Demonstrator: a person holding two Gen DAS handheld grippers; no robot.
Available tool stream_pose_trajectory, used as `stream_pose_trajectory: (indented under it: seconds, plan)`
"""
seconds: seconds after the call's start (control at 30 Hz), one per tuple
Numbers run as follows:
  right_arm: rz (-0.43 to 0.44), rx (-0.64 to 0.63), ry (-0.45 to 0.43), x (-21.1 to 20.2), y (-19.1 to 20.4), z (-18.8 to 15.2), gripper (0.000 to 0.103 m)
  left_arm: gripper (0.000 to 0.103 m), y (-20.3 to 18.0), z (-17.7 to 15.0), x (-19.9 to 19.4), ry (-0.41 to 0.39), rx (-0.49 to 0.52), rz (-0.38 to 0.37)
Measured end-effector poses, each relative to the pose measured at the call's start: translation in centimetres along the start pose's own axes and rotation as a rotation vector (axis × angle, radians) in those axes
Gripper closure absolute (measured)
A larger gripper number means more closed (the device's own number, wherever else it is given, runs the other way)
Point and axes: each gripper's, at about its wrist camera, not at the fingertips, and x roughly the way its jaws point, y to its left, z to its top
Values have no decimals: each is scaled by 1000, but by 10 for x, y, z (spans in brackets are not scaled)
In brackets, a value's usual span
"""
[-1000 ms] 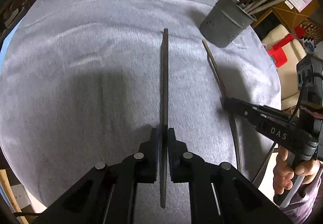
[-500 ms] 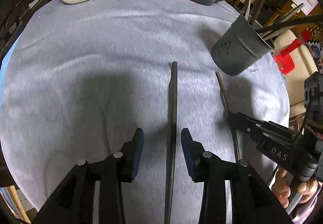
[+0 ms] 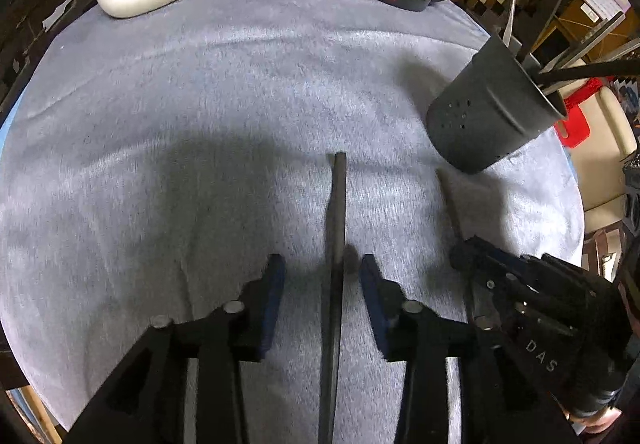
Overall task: Organize utensils
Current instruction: 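Lift both held chopsticks upright off the cloth, then carry both held chopsticks over the grey cup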
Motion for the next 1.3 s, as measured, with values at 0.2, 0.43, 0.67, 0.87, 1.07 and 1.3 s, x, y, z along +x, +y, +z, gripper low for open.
stream_pose_trajectory:
  seconds: [0.2, 0.43, 0.67, 0.87, 1.07, 1.3]
  plan:
    - [6, 4, -11, -3, -4, -3, 96, 97, 0, 3, 1, -20, -4, 8]
    - [62, 8, -71, -29, -7, -8, 97, 97, 7, -3, -41, -119, -30, -2]
    - [139, -21, -182, -75, 2, -13, 97, 97, 10, -10, -97, -246, -32, -31]
    - [159, -46, -260, -107, 11, -19, 97, 97, 10, -18, -125, -307, -37, -55]
    - [174, -62, -314, -123, 20, -20, 97, 97, 1, -20, -145, -356, -20, -28]
    - [183, -47, -362, -137, 20, -20, 97, 97, -13, -21, -160, -401, 13, 10]
